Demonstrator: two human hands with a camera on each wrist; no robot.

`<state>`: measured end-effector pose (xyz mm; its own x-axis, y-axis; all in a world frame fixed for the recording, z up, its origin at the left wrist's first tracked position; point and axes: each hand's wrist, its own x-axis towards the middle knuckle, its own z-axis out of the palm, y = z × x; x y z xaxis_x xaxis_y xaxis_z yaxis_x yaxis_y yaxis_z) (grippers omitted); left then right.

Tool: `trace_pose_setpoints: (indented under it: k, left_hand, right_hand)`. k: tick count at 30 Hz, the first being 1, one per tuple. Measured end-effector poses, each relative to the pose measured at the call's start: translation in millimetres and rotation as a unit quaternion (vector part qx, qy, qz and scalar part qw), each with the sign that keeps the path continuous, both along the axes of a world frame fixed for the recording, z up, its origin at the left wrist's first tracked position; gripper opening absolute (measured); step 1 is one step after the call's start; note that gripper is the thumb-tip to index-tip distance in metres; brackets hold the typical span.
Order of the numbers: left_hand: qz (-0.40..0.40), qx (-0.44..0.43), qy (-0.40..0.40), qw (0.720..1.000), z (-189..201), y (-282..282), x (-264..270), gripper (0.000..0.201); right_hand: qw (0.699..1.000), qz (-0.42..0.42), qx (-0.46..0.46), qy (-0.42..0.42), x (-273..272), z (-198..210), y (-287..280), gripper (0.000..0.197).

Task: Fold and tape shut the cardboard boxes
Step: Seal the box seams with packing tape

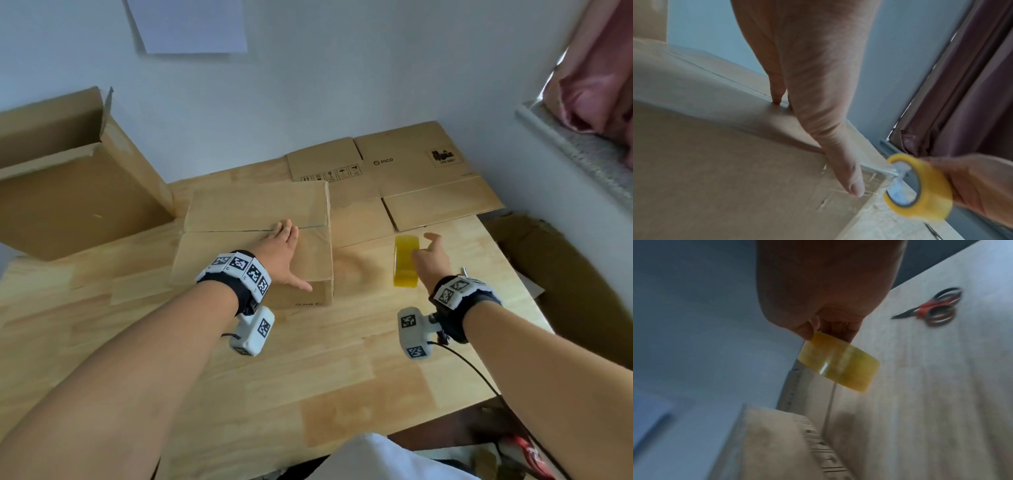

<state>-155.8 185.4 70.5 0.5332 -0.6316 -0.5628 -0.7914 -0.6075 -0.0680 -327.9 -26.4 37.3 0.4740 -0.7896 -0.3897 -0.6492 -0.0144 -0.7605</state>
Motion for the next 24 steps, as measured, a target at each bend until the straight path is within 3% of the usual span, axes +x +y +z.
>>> trace_pose_setpoints:
  k: [4, 10, 13, 19, 24]
  left_hand:
    - [-0.012, 0.003, -0.010, 1.000, 3.6, 0.7, 0.1, 0.133]
    - [-0.021, -0.027, -0.009, 0.999, 3.0, 3.1, 1.8, 0.134]
    - [-0.044, -0.044, -0.006, 0.998, 4.3, 6.7, 6.0, 0.130]
    - [-0.065, -0.065, 0.030, 0.995, -4.0, 16.7, 19.5, 0.124]
    - [-0.064, -0.130, 0.096, 0.985, -2.6, 37.2, 44.8, 0.091]
  right_hand:
    - [0.992, -0.048, -0.014, -0.119, 40.6, 37.1, 13.2, 0.037]
    - [0.969, 0.001, -0.069, -0.236, 95.5, 77.2, 50.5, 0.040]
    - [0.971, 0.038, -0.075, -0.225, 113.3, 76.5, 71.9, 0.040]
    - [0.984, 0.068, -0.109, -0.124, 124.9, 56.5, 101.7, 0.035]
    - [0.985, 0.066, -0.136, -0.083, 136.2, 62.6, 107.3, 0.038]
